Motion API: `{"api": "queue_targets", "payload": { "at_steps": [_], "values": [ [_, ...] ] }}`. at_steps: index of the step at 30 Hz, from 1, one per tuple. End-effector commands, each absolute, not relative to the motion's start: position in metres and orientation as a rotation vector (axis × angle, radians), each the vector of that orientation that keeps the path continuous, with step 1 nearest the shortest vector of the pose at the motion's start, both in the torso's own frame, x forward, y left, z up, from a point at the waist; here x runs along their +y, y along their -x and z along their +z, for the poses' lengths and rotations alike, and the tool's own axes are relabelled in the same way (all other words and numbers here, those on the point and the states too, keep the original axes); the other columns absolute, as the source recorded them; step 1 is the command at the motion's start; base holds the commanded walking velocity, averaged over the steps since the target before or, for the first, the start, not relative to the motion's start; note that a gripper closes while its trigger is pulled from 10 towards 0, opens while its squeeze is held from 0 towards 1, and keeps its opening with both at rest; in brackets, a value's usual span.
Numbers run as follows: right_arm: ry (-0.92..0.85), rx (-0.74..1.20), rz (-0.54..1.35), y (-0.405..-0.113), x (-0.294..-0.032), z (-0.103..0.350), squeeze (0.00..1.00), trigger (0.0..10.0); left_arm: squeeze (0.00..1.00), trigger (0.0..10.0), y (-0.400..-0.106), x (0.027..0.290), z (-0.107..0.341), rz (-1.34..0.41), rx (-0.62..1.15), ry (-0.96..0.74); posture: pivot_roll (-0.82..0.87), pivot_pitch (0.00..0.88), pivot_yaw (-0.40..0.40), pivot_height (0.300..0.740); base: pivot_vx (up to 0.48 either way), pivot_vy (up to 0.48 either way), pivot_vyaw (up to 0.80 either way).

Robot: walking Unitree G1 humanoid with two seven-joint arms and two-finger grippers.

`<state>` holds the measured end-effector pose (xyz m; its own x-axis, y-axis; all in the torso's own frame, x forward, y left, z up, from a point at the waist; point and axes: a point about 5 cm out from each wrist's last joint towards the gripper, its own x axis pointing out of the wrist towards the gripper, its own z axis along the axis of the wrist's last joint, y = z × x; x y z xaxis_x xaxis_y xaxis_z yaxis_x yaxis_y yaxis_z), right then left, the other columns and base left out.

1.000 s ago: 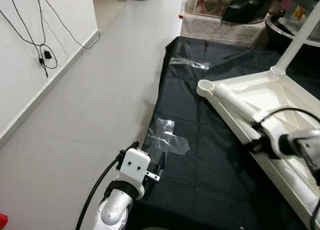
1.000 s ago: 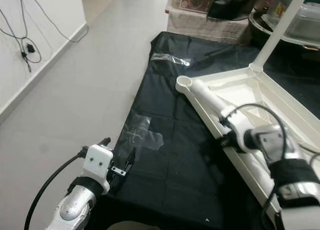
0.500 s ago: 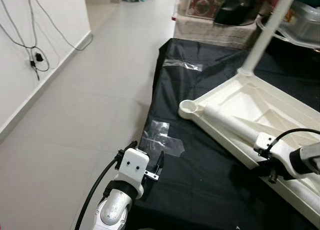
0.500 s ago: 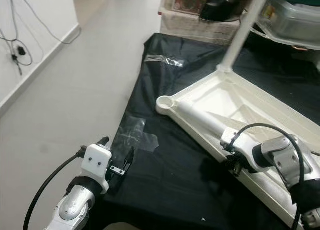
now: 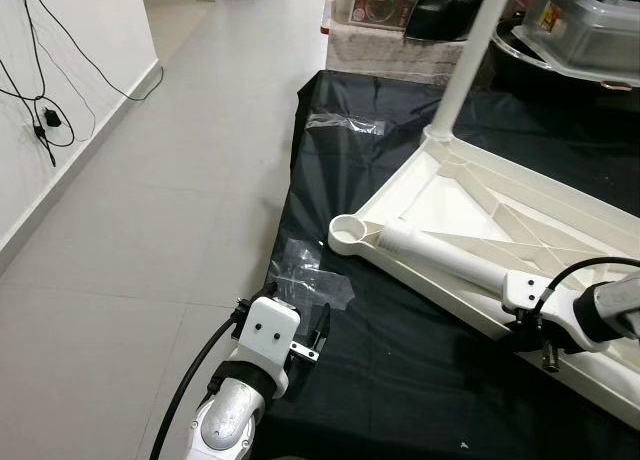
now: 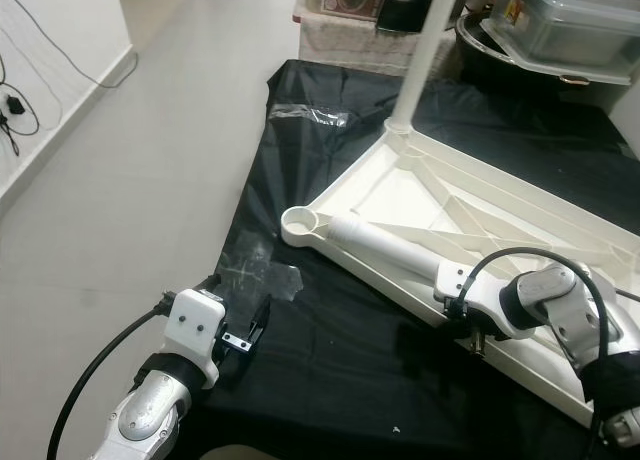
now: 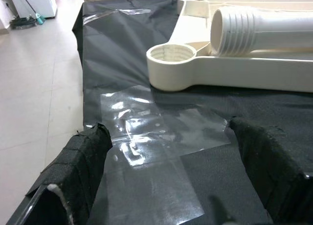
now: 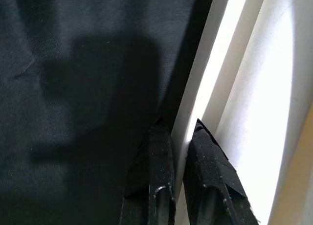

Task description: Building children table

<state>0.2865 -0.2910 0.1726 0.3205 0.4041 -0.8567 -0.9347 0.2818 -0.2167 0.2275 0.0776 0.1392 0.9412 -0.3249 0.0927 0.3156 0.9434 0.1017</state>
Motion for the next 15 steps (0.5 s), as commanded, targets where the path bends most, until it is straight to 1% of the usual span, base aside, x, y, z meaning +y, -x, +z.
{"api": "queue_targets", "payload": {
  "at_steps": [1, 4, 6, 8, 15],
  "values": [
    [0.923, 0.791, 1.34, -0.277, -0.257, 0.147, 0.0, 0.0, 0.0, 10.0, -0.226, 0.076, 0.134, -0.338, -0.091, -0.09, 0.05, 0.199, -0.05, 0.74, 0.0, 0.0, 0.0],
    [0.964, 0.737, 1.406, -0.278, -0.248, 0.152, 0.0, 0.0, 0.0, 10.0, -0.226, 0.076, 0.135, -0.337, -0.094, -0.09, 0.05, 0.202, -0.052, 0.74, 0.0, 0.0, 0.0],
    [0.964, 0.737, 1.406, -0.278, -0.248, 0.152, 0.0, 0.0, 0.0, 10.0, -0.226, 0.076, 0.135, -0.337, -0.094, -0.09, 0.05, 0.202, -0.052, 0.74, 0.0, 0.0, 0.0],
    [0.992, 0.704, 1.452, -0.277, -0.243, 0.152, 0.0, 0.0, 0.0, 10.0, -0.226, 0.075, 0.136, -0.335, -0.096, -0.09, 0.05, 0.202, -0.051, 0.74, 0.0, 0.0, 0.0],
    [1.031, 0.667, 1.496, -0.278, -0.244, 0.146, 0.0, 0.0, 0.0, 10.0, -0.226, 0.075, 0.137, -0.336, -0.098, -0.089, 0.05, 0.206, -0.052, 0.74, 0.0, 0.0, 0.0]
  ]
}}
